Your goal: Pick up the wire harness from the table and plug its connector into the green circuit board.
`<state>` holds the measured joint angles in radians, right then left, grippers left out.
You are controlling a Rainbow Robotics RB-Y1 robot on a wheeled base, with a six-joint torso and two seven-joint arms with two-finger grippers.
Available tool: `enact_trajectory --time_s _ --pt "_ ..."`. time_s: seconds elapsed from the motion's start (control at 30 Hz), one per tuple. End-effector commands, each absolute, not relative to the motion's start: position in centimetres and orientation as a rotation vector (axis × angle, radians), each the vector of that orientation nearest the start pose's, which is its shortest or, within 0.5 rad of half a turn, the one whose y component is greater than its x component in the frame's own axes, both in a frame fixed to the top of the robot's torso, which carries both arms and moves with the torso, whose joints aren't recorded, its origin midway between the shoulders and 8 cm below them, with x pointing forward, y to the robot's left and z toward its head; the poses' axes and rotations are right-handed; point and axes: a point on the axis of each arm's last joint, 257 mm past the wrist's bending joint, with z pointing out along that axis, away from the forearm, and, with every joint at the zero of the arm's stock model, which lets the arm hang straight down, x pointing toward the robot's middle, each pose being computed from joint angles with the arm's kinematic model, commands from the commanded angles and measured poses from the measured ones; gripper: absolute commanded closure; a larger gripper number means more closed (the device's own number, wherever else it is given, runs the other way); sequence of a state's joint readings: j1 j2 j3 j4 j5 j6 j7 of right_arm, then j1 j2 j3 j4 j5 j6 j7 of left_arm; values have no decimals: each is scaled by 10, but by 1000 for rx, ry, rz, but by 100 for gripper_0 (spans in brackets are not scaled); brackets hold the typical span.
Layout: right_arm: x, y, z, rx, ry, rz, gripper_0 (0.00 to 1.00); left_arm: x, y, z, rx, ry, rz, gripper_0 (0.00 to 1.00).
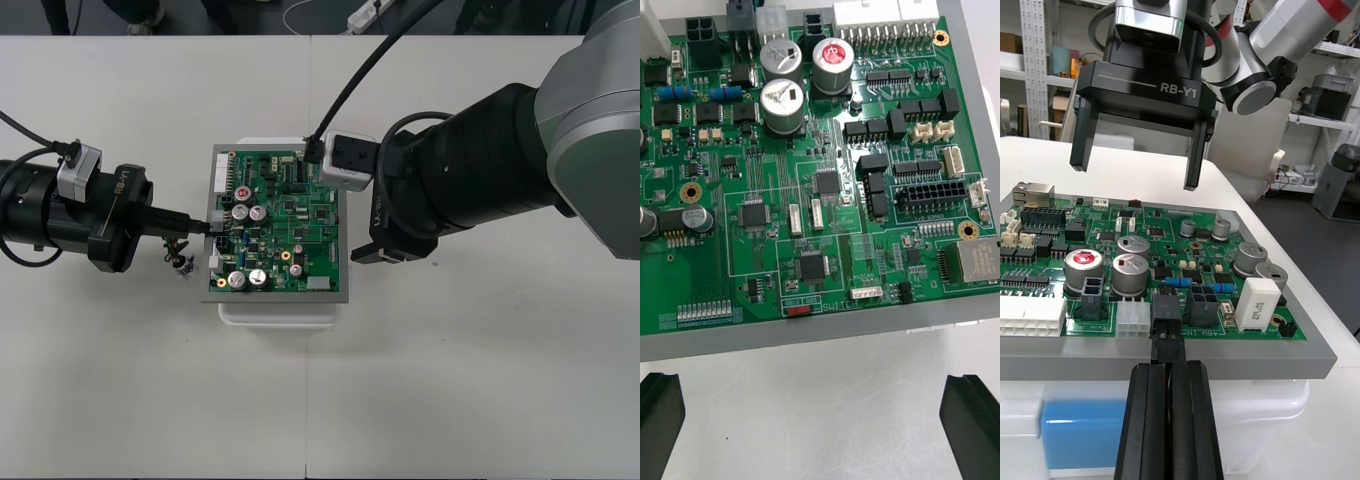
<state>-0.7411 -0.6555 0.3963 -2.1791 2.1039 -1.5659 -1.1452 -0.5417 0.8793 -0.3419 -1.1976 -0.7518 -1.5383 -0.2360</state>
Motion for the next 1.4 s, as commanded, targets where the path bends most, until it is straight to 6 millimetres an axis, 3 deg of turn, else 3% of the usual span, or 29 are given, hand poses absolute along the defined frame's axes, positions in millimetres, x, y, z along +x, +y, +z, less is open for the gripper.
enact_trajectory --time_s 0.03,1.4 --pt "390 -23 -103 -1766 1656 99 0 381 135 -90 1584 889 -962 100" --pt "389 -18 -118 -1749 1669 119 0 380 129 -95 1603 862 -946 100"
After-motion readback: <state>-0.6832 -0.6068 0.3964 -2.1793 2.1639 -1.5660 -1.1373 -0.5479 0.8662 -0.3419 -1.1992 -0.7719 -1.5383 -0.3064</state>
